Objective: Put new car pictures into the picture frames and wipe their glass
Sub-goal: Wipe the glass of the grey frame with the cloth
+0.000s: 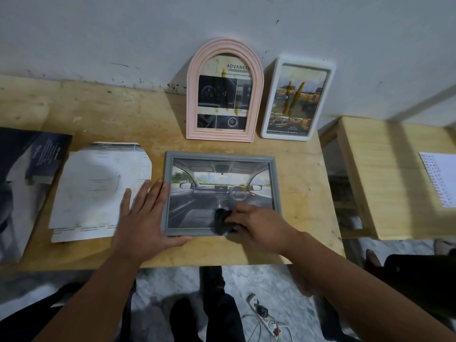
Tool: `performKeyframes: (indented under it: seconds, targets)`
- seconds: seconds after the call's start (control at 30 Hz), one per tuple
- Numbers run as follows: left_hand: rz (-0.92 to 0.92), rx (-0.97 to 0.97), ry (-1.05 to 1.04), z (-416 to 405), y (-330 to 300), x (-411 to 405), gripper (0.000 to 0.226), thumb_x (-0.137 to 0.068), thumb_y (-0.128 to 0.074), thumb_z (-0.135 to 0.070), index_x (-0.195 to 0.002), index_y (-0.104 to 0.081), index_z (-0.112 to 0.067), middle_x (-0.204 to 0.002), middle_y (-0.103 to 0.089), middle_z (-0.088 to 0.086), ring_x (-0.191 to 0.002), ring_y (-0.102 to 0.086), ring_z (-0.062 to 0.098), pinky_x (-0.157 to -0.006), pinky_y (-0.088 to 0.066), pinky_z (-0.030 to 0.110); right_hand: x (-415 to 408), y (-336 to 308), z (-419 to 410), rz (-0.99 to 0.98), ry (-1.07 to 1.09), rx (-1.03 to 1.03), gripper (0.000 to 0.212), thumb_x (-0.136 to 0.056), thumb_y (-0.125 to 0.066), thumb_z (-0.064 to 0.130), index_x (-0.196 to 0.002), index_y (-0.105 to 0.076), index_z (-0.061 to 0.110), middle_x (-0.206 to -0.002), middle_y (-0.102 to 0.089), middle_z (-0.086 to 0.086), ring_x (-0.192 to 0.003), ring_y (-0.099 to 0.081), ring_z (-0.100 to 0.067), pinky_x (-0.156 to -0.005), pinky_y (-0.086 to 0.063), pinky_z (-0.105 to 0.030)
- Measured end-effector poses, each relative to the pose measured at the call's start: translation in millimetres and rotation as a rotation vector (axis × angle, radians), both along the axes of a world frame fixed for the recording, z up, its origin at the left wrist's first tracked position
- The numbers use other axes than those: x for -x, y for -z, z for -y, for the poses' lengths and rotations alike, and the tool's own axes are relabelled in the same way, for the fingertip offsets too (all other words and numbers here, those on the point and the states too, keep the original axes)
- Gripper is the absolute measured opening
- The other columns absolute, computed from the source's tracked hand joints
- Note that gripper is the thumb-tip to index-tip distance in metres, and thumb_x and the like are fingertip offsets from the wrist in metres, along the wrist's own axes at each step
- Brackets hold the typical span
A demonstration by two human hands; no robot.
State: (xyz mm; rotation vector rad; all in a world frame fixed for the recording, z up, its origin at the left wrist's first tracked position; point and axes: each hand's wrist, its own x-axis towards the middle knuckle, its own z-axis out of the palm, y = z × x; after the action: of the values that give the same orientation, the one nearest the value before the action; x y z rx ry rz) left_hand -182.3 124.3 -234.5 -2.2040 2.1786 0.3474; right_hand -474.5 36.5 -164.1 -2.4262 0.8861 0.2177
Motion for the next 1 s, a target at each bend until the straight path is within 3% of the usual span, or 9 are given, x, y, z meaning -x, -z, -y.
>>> performKeyframes:
  seconds: [0.07, 0.13, 0.2, 0.3, 0.43, 0.57, 0.67, 0.8, 1.0]
  targets:
    - [-0.001, -0.001, 0.000, 0, -1, 0, 0.138, -0.062, -0.033, -0.106, -0.165, -0.006, -0.017, -0.173, -0.006, 0.001, -0.160, -0.004, 0.022, -0.125, -0.011, 0.061, 0, -11, 10, 0.041, 0.017, -0.092, 0.033, -0.101, -0.053, 0.022, -0.130, -0.069, 0.023, -0.118, -0.067, 0.001, -0.104, -0.063, -0.022, -0.085, -0.053, -0.037]
    - [0.002, -0.002, 0.003, 1, -1, 0, 0.138, -0.063, -0.032, -0.106, -0.165, -0.006, -0.017, -0.173, -0.006, 0.001, -0.160, -0.003, 0.023, -0.125, -0.011, 0.062, -1, -14, 31, 0.120, 0.109, 0.012, 0.039, -0.101, -0.055, 0.020, -0.139, -0.062, 0.020, -0.125, -0.067, -0.002, -0.110, -0.062, -0.023, -0.094, -0.052, -0.039]
    - [-0.001, 0.005, 0.006, 1, -1, 1, 0.138, -0.063, -0.033, -0.106, -0.164, -0.007, -0.016, -0.173, -0.007, 0.001, -0.160, -0.005, 0.023, -0.125, -0.011, 0.062, -3, -8, 56, 0.165, 0.263, 0.201, 0.042, -0.101, -0.054, 0.019, -0.143, -0.058, 0.017, -0.127, -0.065, -0.005, -0.109, -0.063, -0.027, -0.086, -0.055, -0.041]
    - [0.001, 0.008, 0.009, 1, 0, 1, 0.138, -0.063, -0.034, -0.106, -0.165, -0.008, -0.017, -0.173, -0.008, 0.001, -0.160, -0.004, 0.022, -0.126, -0.009, 0.061, -9, 8, 73, 0.035, 0.390, 0.319, 0.039, -0.102, -0.052, 0.020, -0.140, -0.061, 0.016, -0.128, -0.063, -0.006, -0.105, -0.065, -0.034, -0.076, -0.057, -0.045]
    - [0.020, -0.001, 0.009, 1, 1, 0, 0.138, -0.063, -0.032, -0.106, -0.165, -0.007, -0.017, -0.173, -0.007, 0.001, -0.160, -0.002, 0.022, -0.126, -0.010, 0.061, -2, 21, 36, 0.024, 0.253, 0.257, 0.034, -0.099, -0.052, 0.020, -0.128, -0.067, 0.019, -0.114, -0.063, -0.004, -0.093, -0.066, -0.032, -0.069, -0.057, -0.045]
    - [0.019, -0.010, 0.008, 0, 0, 0, 0.138, -0.063, -0.032, -0.106, -0.164, -0.006, -0.017, -0.173, -0.005, 0.001, -0.160, -0.002, 0.022, -0.125, -0.011, 0.061, 11, 9, 4, 0.079, 0.056, -0.030, 0.036, -0.098, -0.052, 0.022, -0.129, -0.069, 0.022, -0.119, -0.067, 0.001, -0.103, -0.065, -0.022, -0.085, -0.056, -0.041]
    - [0.014, -0.012, 0.005, 1, 0, 0, 0.138, -0.063, -0.032, -0.106, -0.164, -0.008, -0.016, -0.173, -0.007, 0.001, -0.160, -0.003, 0.023, -0.125, -0.012, 0.062, 18, 2, 30, 0.161, 0.185, -0.007, 0.041, -0.099, -0.055, 0.020, -0.139, -0.063, 0.022, -0.123, -0.069, -0.002, -0.109, -0.064, -0.023, -0.093, -0.052, -0.035]
    - [0.004, -0.004, 0.004, 1, 0, 0, 0.138, -0.062, -0.035, -0.106, -0.164, -0.011, -0.016, -0.173, -0.010, 0.002, -0.160, -0.005, 0.023, -0.125, -0.012, 0.062, 28, 17, 67, 0.018, 0.539, 0.337, 0.042, -0.102, -0.052, 0.020, -0.144, -0.057, 0.017, -0.129, -0.065, -0.007, -0.104, -0.066, -0.033, -0.079, -0.057, -0.044]
    - [0.006, -0.002, 0.003, 0, 1, 0, 0.138, -0.062, -0.035, -0.106, -0.165, -0.008, -0.017, -0.173, -0.008, 0.001, -0.160, -0.003, 0.022, -0.125, -0.011, 0.061, -7, 34, 7, -0.016, 0.465, 0.365, 0.026, -0.098, -0.054, 0.016, -0.120, -0.068, 0.016, -0.107, -0.065, -0.006, -0.087, -0.065, -0.033, -0.059, -0.056, -0.042]
